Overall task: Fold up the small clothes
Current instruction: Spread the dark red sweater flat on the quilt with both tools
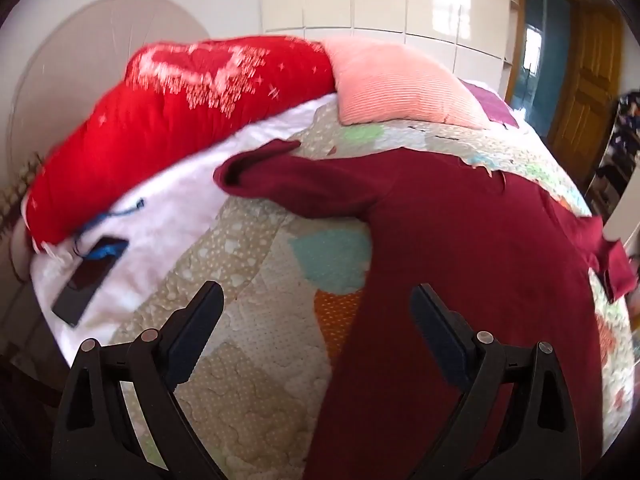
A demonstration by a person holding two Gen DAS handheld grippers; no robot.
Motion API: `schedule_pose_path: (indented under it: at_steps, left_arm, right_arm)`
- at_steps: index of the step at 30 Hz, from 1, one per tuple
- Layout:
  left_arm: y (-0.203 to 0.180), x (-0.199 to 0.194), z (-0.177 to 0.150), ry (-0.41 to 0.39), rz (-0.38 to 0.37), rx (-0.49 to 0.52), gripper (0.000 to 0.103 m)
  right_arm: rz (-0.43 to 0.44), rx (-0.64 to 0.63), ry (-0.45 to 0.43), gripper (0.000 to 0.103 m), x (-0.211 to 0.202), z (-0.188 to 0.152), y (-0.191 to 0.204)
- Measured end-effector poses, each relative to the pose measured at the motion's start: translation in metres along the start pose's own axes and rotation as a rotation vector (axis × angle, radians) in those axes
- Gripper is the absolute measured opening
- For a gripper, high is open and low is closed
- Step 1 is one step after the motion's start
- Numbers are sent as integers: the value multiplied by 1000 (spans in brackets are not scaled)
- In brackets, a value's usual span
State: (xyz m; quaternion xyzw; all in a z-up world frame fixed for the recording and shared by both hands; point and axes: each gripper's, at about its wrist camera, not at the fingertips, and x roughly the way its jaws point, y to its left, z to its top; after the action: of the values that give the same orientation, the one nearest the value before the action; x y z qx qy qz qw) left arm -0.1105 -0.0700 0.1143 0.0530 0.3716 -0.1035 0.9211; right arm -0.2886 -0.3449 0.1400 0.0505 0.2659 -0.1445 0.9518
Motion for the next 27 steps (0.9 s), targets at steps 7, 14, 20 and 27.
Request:
schedule_pose_path:
  at_steps: [7,14,20,27]
  left_arm:
    - [-28,0,-7,-6,-59,-5,95]
    - [-44,0,-12,-11,-75,35,95]
    - [-47,8,-12,3,-88,40,95]
    - [-48,23,-11,22,-92,36,95]
  right_arm:
    - [-13,42,11,103,5,4,27]
    - [-19,88,34,103,8,3,26]
    - [-18,82,35,103,13,6,33]
    - [-7,84,60,103,27,7,41]
